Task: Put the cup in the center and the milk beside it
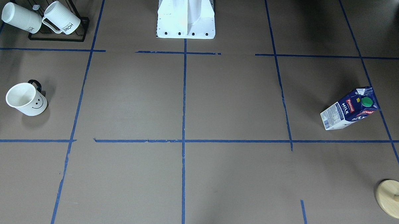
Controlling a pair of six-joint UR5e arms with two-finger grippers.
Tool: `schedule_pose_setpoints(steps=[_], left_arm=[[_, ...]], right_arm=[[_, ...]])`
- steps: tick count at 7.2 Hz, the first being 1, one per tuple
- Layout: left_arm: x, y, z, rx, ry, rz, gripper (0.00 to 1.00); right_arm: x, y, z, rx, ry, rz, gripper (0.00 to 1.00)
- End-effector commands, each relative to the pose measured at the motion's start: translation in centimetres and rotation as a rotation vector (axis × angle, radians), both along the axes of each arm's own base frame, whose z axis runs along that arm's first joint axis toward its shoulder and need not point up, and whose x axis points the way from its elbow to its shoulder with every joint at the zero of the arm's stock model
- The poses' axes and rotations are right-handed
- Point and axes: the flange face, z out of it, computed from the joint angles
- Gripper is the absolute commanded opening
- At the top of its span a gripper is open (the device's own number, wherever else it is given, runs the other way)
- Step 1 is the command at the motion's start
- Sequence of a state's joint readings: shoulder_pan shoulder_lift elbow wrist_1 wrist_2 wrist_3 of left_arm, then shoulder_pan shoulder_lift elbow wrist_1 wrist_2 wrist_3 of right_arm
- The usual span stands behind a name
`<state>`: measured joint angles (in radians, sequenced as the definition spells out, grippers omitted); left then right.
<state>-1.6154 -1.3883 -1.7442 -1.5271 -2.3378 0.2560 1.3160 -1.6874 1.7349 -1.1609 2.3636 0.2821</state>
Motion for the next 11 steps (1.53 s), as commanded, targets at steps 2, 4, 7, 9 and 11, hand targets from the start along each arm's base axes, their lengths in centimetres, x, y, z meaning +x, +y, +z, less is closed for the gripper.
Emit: schedule_pose_setpoints(steps=[2,4,7,9,11], left_arm=[[0.0,0.0,0.0,0.002,0.000,0.000,1.00],[0.0,0.0,0.0,0.002,0.000,0.000,1.00],[0.0,0.0,0.0,0.002,0.000,0.000,1.00],[0.0,0.0,0.0,0.002,0.000,0.000,1.00],[0.0,0.0,0.0,0.001,0.000,0.000,1.00]], right_arm=[[-8.1,-1.5,-3.6,0.031,-0.001,0.033,1.00],[-11.1,-0.4,-1.8,0.007,0.060,0.021,1.00],[-12.8,0.8,1.1,-0.031,0.097,-0.010,0.95],[-13.4,1.0,1.4,-0.037,0.099,-0.023,0.48],[-13.6,0.8,1.8,-0.042,0.099,-0.030,0.02]])
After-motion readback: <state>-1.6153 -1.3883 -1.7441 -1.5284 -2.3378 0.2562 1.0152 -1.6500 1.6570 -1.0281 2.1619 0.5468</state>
